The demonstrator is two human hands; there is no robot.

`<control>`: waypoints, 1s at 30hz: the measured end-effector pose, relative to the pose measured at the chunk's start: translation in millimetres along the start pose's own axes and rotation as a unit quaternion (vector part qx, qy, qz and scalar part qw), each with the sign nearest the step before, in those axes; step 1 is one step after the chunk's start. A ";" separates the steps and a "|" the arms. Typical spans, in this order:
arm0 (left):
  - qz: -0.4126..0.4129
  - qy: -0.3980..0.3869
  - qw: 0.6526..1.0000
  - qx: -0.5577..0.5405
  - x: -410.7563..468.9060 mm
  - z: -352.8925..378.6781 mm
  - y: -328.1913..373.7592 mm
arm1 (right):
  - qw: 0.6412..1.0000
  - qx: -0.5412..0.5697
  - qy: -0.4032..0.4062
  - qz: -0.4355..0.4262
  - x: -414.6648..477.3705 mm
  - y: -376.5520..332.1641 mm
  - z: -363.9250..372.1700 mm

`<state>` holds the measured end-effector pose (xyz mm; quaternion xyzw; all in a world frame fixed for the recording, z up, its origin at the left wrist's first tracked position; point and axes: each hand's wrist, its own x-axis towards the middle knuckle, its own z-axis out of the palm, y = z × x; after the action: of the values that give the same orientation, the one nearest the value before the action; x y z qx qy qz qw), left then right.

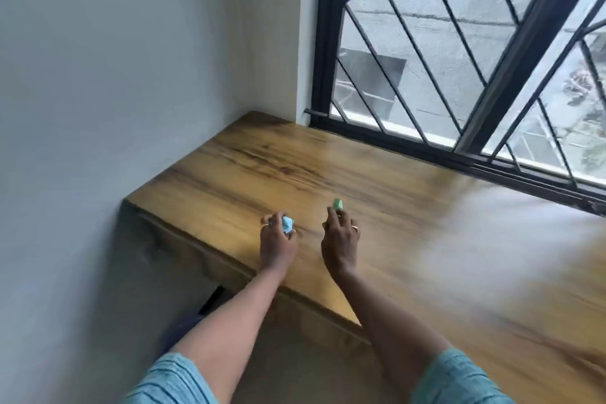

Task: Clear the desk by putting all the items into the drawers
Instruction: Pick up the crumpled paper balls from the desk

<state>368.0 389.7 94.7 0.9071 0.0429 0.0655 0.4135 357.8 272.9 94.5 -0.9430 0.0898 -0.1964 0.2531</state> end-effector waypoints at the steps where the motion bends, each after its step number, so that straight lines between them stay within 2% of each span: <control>1: -0.012 0.008 1.000 -0.002 3.0 -17.0 -15.8 | 1.000 0.013 -0.007 -0.026 -4.1 -21.0 10.6; 5: -0.081 0.036 0.995 -0.041 8.4 -93.5 -89.1 | 0.991 0.041 -0.042 -0.123 -27.1 -97.9 53.0; 10: -0.166 0.069 0.981 -0.067 6.1 -173.4 -180.9 | 0.965 0.009 -0.131 -0.227 -71.2 -157.4 107.9; 13: -0.232 0.084 0.967 -0.058 4.7 -192.5 -235.3 | 0.952 0.013 -0.198 -0.232 -98.2 -179.9 138.9; 16: -0.320 0.060 0.944 -0.049 -3.7 -183.5 -289.2 | 0.940 0.000 -0.312 -0.141 -118.8 -178.9 179.8; 19: -0.396 -0.026 0.917 -0.025 -18.4 -156.3 -342.9 | 0.899 0.011 -0.432 -0.066 -135.5 -168.8 223.4; 23: -0.451 -0.102 0.884 -0.060 -27.7 -102.1 -404.1 | 0.844 -0.017 -0.531 -0.079 -154.0 -148.8 300.0; 27: -0.509 -0.108 0.849 -0.089 -28.4 -55.1 -459.0 | 0.817 -0.045 -0.565 -0.106 -166.7 -126.0 375.7; 30: -0.532 -0.107 0.835 -0.093 -27.0 -26.1 -489.2 | 0.809 -0.107 -0.548 -0.182 -175.4 -110.8 423.1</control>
<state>325.8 725.7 -260.3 0.7031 0.4678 -0.2579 0.4693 382.5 601.9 -242.0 -0.9144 -0.2167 0.3212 0.1176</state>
